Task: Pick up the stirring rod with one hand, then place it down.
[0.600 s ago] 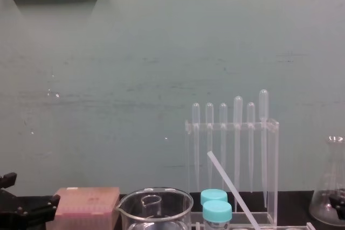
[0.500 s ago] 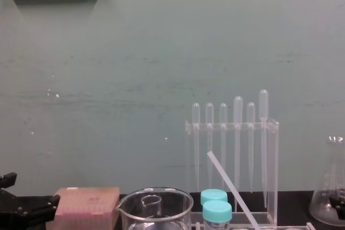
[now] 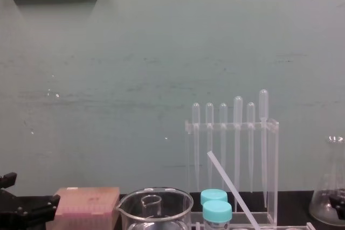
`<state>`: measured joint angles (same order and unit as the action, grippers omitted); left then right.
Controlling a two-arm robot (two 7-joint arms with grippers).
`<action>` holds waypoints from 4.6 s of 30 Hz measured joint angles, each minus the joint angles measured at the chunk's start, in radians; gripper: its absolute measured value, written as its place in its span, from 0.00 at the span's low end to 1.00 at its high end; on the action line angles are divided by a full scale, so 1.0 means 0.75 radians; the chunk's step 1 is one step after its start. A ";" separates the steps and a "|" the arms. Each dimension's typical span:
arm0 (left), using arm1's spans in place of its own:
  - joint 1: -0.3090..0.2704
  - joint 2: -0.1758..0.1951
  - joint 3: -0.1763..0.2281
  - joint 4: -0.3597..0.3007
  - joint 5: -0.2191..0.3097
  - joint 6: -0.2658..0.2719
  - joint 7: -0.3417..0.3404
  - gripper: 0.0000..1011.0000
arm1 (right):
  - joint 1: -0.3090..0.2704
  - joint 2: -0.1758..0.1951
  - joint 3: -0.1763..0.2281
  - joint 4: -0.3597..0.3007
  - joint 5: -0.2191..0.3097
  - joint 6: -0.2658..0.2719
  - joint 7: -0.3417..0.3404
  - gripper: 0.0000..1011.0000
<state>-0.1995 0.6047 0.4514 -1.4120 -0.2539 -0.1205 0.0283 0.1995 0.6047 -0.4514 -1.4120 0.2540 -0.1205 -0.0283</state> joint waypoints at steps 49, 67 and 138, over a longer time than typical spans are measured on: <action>0.000 0.000 0.000 0.000 0.000 0.000 0.000 0.99 | 0.000 0.001 0.012 -0.001 0.009 -0.003 0.024 0.99; 0.000 0.000 0.000 0.000 0.000 0.000 0.000 0.99 | 0.006 -0.047 0.142 -0.203 0.527 0.214 0.545 0.99; 0.000 0.000 0.000 0.000 0.000 0.000 0.000 0.99 | 0.428 -0.301 -0.114 0.297 0.286 0.208 0.851 0.77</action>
<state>-0.1996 0.6046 0.4514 -1.4120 -0.2539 -0.1205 0.0283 0.5208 0.3791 -0.5372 -1.1894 0.4688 0.0353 0.6101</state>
